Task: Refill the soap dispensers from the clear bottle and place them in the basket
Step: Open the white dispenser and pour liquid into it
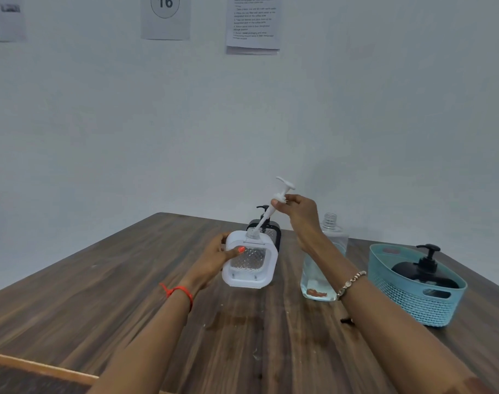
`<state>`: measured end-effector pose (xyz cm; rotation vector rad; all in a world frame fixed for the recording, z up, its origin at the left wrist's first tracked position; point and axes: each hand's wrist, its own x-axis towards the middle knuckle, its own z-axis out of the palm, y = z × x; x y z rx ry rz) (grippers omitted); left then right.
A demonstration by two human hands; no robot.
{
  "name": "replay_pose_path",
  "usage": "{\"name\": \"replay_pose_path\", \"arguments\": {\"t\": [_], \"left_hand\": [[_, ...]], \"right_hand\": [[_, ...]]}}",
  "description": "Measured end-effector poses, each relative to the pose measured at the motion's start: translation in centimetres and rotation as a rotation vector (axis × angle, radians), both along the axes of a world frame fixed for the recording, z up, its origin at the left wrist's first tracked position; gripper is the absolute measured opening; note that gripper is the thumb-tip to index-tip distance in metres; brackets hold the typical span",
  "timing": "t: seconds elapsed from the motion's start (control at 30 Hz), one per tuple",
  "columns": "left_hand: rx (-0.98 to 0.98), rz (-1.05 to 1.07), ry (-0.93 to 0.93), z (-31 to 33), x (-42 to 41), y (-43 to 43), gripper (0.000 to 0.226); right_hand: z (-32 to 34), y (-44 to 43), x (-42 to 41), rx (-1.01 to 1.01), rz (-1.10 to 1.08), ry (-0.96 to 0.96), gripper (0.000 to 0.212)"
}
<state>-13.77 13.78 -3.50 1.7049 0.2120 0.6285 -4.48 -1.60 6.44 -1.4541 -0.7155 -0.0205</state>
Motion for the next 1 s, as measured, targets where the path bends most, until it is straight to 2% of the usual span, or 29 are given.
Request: {"name": "replay_pose_path", "arguments": {"t": [0.23, 0.37, 0.43, 0.5, 0.57, 0.77, 0.87, 1.0], "left_hand": [[0.011, 0.011, 0.026, -0.6, -0.2, 0.1, 0.044], [-0.002, 0.043, 0.026, -0.8, -0.3, 0.3, 0.038], [-0.027, 0.089, -0.006, -0.8, -0.4, 0.3, 0.033], [-0.048, 0.142, -0.056, -0.9, -0.4, 0.5, 0.031], [-0.063, 0.189, -0.097, -0.9, -0.4, 0.7, 0.032], [-0.038, 0.336, -0.109, -0.8, 0.0, 1.3, 0.047], [-0.005, 0.387, -0.104, -0.7, 0.3, 1.1, 0.051], [-0.003, 0.426, -0.105, -0.8, 0.6, 1.0, 0.053]], "right_hand": [[0.2, -0.2, -0.3, 0.053, -0.023, -0.073, 0.022], [0.1, -0.7, -0.6, 0.178, -0.104, -0.21, 0.016], [-0.2, -1.2, -1.0, 0.253, -0.133, -0.298, 0.019], [-1.2, -1.7, -1.3, 0.242, -0.124, -0.396, 0.032], [-3.2, -2.1, -1.0, 0.099, -0.083, -0.506, 0.037], [-11.5, -3.1, 1.5, -0.568, 0.086, -0.91, 0.039], [-13.7, -3.5, 1.9, -0.755, 0.119, -0.955, 0.038], [-15.0, -3.7, 1.9, -0.878, 0.174, -0.926, 0.033]]}}
